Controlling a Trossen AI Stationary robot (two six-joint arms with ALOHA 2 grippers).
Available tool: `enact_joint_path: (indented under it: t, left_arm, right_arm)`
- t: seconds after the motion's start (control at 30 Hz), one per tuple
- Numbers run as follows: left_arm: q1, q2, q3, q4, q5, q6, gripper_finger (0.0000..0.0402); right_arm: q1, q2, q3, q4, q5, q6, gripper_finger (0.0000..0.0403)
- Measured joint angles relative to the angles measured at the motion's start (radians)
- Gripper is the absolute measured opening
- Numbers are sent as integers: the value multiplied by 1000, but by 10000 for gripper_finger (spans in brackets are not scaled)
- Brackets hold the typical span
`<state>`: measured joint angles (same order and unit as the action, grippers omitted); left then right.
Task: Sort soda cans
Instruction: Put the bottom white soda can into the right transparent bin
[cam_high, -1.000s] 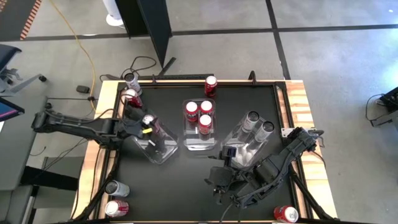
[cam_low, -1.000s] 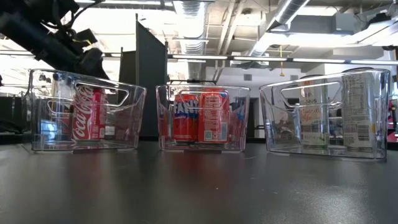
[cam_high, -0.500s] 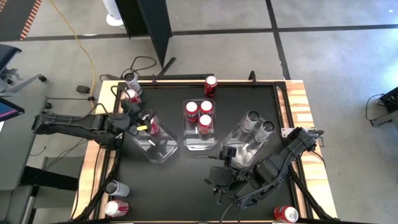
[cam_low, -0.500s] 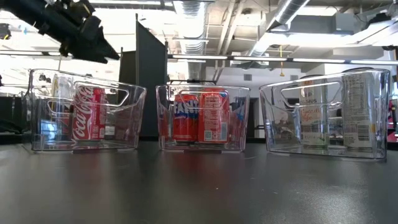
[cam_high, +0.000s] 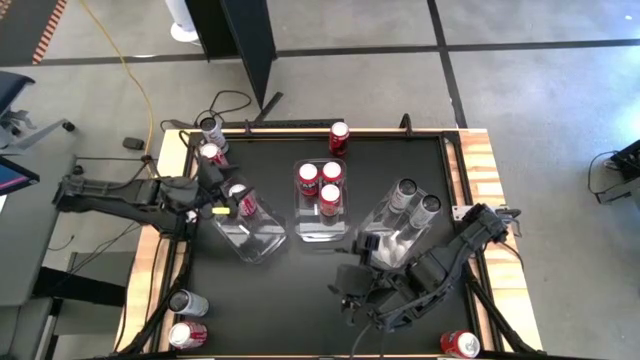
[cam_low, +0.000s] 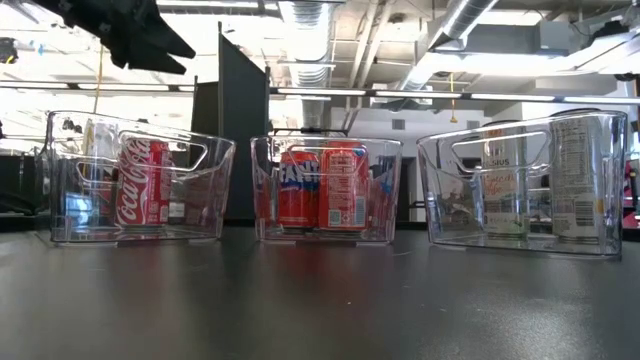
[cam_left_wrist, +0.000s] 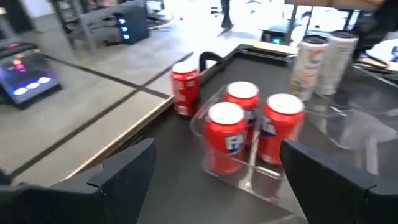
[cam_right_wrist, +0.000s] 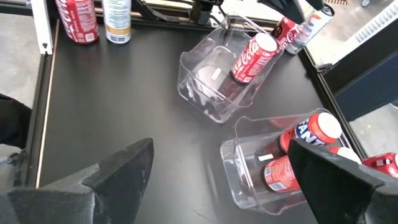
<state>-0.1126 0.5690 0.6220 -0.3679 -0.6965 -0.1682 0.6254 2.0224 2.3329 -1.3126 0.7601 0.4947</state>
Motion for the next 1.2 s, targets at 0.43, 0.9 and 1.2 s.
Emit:
enact_joint_path:
  t: [0.43,0.9,1.2]
  left_arm:
    - [-65,14,0,-2,19,26,338]
    - [-85,13,0,34,18,74,338]
    - [-114,13,0,65,199,70,338]
  right_arm:
    - [10,0,0,-160,-94,197,388]
    - [233,23,-3,-258,-386,916,388]
    - [297,67,-5,-258,-235,965,388]
